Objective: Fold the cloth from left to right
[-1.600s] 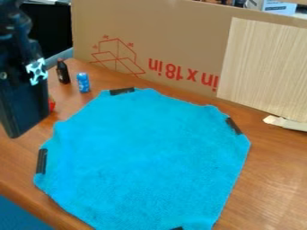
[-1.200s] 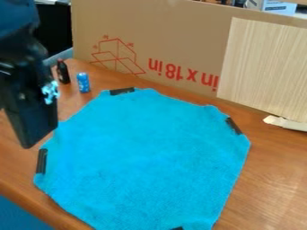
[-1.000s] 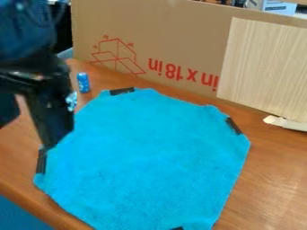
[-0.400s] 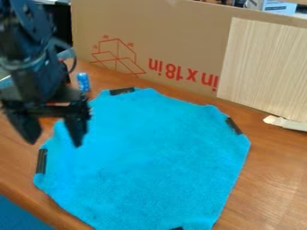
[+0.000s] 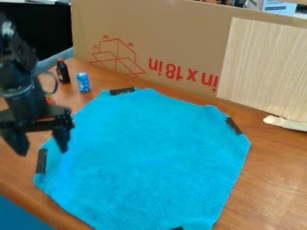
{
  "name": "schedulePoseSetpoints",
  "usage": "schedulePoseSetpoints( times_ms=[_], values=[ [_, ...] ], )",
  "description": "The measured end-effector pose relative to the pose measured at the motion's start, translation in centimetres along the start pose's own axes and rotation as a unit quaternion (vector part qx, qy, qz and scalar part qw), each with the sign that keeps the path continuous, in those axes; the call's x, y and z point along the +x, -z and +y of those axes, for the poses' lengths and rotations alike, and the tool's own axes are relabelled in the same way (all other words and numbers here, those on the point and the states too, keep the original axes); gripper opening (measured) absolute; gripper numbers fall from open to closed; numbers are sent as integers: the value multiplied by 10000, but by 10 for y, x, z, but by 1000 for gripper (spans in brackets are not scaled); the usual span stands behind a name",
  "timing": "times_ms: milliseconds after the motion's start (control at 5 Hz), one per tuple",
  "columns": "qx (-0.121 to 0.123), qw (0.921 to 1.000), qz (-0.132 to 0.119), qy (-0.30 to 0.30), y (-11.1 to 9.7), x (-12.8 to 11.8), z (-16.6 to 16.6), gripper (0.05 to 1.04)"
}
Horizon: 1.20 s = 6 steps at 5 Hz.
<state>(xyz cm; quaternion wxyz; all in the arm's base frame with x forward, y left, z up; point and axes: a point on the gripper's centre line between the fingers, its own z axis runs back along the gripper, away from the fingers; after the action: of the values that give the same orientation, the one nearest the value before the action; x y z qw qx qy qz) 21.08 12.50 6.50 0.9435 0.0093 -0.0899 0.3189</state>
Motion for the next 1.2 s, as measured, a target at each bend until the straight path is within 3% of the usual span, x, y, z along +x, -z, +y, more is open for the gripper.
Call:
schedulePoseSetpoints(
  times_ms=[200, 800, 1200],
  values=[
    [90, 9996, -135, -251, 9, 13, 9, 1001],
    [97, 9990, -108, -412, 10, 11, 18, 1001],
    [431, 9977, -176, -486, 29, 4, 18, 999]
  ],
)
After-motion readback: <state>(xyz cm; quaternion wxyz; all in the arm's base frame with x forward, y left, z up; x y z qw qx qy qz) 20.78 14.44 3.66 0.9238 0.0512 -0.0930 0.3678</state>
